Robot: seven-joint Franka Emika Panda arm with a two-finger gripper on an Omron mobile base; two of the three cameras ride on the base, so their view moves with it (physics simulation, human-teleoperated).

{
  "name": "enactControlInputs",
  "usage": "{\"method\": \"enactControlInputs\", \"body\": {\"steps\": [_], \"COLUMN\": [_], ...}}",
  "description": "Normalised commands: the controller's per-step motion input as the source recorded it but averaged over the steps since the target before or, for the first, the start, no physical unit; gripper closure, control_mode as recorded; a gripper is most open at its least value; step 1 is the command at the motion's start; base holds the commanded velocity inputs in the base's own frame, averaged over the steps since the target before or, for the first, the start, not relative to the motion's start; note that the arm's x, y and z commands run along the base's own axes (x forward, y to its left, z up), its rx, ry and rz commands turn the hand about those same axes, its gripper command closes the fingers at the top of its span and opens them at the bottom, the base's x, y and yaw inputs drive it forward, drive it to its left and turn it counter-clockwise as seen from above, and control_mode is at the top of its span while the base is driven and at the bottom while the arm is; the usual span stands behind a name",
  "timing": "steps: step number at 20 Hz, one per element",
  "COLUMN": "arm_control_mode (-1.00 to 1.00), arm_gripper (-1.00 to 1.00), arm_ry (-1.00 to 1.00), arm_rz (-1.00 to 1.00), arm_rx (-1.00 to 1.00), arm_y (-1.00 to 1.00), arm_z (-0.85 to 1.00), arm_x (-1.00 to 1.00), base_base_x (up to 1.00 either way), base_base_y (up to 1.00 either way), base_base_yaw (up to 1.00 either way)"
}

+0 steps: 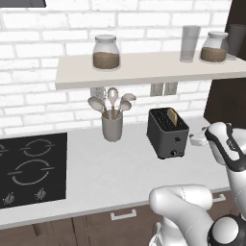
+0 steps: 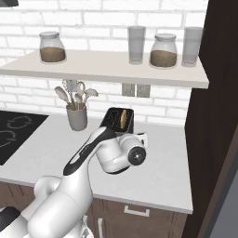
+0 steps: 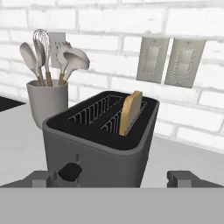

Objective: Start the toaster. Once the lever pops up, take the bread to the plate on the dining counter.

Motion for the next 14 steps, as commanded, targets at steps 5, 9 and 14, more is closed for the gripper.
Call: {"method": "enactControlInputs", "body": {"steps": [5, 9, 14], "arm_control_mode": [-1.0, -1.0, -1.0], "arm_gripper": [-1.0, -1.0, -1.0], "arm_ry": [0.0, 0.0, 0.0], "arm_rz": [0.0, 0.0, 0.0], "arm_rx": [0.0, 0.0, 0.0], "arm_y": [0.0, 0.0, 0.0], "arm_z": [0.03, 0.01, 0.03], "arm_x": [0.0, 0.0, 0.0], "base_base_x": [0.0, 0.0, 0.0], "base_base_y": [0.0, 0.0, 0.0], "base_base_yaw": [0.0, 0.0, 0.0]}}
